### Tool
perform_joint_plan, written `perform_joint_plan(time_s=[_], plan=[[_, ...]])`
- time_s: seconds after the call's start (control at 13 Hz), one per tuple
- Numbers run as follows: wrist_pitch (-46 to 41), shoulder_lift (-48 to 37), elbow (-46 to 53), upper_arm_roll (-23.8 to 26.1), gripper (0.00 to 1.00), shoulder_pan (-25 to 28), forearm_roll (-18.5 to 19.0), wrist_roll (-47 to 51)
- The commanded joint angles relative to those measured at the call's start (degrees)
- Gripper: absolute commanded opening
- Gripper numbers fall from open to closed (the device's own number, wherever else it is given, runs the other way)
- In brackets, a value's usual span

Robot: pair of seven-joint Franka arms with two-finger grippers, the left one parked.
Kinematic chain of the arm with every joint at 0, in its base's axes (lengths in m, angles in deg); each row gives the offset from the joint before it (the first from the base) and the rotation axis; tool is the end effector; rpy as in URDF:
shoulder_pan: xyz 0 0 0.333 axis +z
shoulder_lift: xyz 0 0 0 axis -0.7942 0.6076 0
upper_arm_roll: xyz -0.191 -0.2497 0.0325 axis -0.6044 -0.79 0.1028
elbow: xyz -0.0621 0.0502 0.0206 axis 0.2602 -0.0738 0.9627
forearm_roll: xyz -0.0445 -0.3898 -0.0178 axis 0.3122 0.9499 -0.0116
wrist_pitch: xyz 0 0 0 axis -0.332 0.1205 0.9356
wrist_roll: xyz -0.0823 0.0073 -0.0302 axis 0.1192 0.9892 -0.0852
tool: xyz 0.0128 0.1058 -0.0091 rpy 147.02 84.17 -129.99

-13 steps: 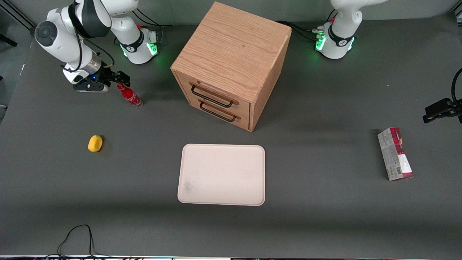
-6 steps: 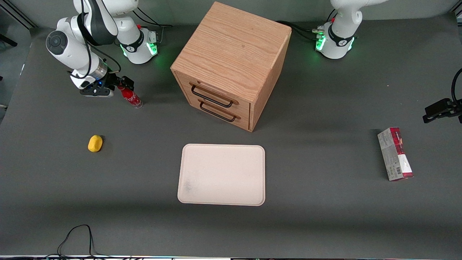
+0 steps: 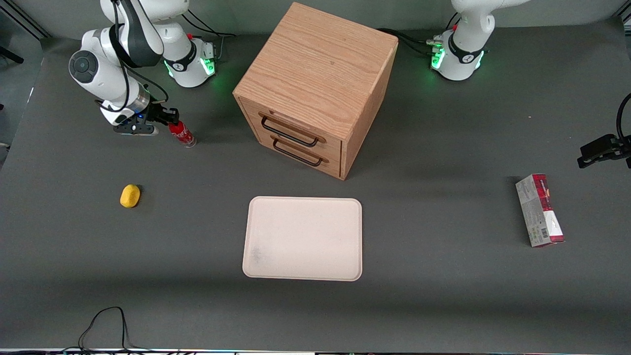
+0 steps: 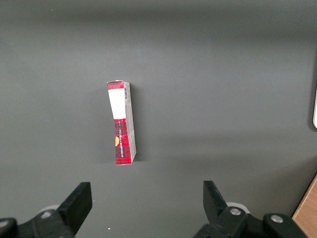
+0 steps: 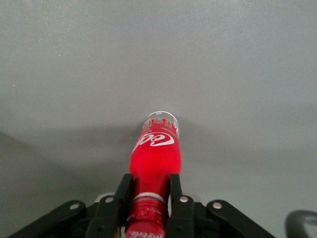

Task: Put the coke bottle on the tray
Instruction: 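Close the right gripper around the bottle's body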

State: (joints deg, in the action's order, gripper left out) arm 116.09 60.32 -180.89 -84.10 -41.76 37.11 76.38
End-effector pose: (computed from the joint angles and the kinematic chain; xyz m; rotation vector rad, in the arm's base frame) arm 0.3388 0.0182 0.3088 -3.0936 0.1622 0.2588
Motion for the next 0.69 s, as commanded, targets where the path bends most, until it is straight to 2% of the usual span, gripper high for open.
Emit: perform_joint_plan(time_s=[0.0, 0.15, 0.31, 0.62], plan=[[0.6, 1.9, -0.6, -0.3, 0.09, 0.2, -0.2, -1.2], [-3.2, 2.2, 2.8, -0.3, 0.06, 0.2, -0.2, -1.2], [-11.3, 2.9, 10.5, 0.0, 0.06, 0.2, -0.2, -1.2], [-25.2, 10.7, 32.4, 2.6, 0.06, 0.5, -0.9, -1.0]])
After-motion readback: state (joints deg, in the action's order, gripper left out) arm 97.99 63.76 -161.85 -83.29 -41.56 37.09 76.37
